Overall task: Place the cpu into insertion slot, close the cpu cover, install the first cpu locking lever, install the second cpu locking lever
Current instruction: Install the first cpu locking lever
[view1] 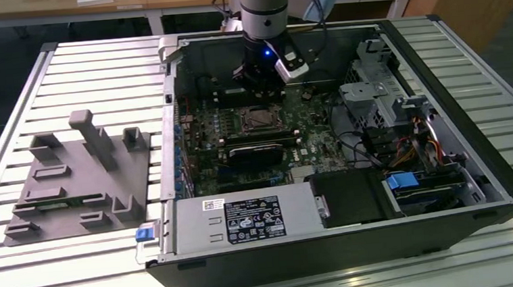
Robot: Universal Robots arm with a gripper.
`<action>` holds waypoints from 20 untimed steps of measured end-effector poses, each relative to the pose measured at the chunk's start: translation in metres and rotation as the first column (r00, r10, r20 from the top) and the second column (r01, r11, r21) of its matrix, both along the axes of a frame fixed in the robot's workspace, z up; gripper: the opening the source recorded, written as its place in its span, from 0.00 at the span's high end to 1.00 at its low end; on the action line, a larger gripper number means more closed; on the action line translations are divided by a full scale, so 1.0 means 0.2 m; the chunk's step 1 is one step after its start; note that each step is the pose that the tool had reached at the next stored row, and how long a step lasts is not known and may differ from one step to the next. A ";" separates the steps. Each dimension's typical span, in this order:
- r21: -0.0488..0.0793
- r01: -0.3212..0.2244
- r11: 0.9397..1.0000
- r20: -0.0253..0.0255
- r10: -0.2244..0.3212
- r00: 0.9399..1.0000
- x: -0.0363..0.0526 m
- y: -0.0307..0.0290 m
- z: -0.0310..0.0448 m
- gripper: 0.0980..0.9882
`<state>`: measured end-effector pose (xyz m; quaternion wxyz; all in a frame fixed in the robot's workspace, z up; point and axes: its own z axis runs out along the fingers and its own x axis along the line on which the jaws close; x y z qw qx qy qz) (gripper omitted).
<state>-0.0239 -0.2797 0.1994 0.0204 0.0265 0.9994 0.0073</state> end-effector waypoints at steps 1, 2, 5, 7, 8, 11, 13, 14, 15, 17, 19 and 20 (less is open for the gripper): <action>-0.002 0.000 1.000 0.000 0.000 1.000 0.000 0.001 -0.002 0.99; -0.003 0.000 1.000 0.000 0.000 1.000 0.000 0.001 -0.004 0.99; -0.004 0.000 1.000 0.000 0.000 1.000 0.001 0.005 -0.012 0.99; -0.004 0.000 1.000 0.000 0.000 1.000 0.001 0.006 -0.017 0.99; -0.005 0.000 1.000 0.000 0.000 1.000 0.001 0.007 -0.018 0.99; -0.004 0.000 1.000 0.000 0.000 1.000 0.002 0.008 -0.017 0.99; -0.002 0.000 1.000 0.002 0.000 1.000 0.003 0.010 -0.005 0.99; -0.003 0.000 1.000 0.001 0.000 1.000 0.002 0.009 0.008 0.99; -0.004 0.000 1.000 0.000 0.000 1.000 0.002 0.008 0.023 0.99; -0.004 0.000 1.000 0.000 0.000 1.000 0.002 0.008 0.049 0.99; -0.004 0.000 1.000 0.000 0.000 1.000 0.002 0.008 0.062 0.99; -0.004 0.000 1.000 0.000 0.000 1.000 0.002 0.008 0.062 0.99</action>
